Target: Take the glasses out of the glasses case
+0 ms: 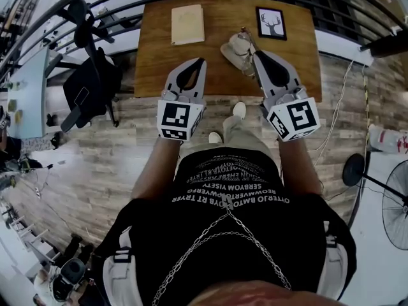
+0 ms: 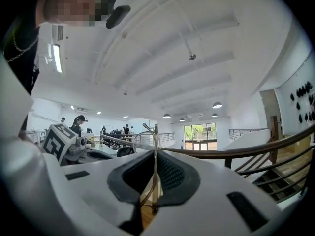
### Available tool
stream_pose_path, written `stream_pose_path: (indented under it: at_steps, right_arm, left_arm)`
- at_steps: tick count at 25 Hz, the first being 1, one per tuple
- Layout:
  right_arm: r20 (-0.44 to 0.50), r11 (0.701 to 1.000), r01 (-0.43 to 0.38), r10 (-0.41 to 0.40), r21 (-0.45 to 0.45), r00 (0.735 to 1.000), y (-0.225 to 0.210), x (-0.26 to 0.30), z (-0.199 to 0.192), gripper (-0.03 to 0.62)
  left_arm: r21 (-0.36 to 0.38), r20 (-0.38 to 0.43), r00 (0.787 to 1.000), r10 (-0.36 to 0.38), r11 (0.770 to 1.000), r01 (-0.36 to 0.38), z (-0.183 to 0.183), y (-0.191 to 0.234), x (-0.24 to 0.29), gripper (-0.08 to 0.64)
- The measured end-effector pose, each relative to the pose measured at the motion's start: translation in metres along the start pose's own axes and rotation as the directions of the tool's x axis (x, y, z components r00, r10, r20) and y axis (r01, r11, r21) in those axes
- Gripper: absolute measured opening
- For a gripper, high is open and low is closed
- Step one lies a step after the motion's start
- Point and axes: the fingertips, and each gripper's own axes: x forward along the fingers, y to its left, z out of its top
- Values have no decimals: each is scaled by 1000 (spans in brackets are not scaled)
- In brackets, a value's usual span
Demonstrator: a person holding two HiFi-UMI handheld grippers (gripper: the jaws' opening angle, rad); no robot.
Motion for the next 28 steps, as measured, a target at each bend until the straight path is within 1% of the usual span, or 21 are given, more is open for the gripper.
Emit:
stream_pose_path:
  at_steps: [6, 15, 22, 28]
  right_arm:
    - [28, 1000, 1, -1, -25, 1000, 5, -2, 22, 26]
    - [37, 1000, -11, 12, -25, 999, 8, -3, 34, 26]
    - [10, 1000, -10, 10, -5, 1000, 3, 0, 22, 26]
    - [-20, 1000, -8, 9, 15, 1000, -7, 14, 3, 26]
  left_arm:
    - [0, 4, 1000, 0, 1000, 0, 1, 3, -9, 29]
    - [-5, -3, 1000, -2, 1000, 2, -2, 4, -15, 29]
    - [-18, -24, 999, -36, 999, 35, -14, -3, -4, 28]
    - [-34, -41, 999, -31, 999, 30, -28, 5, 14, 28]
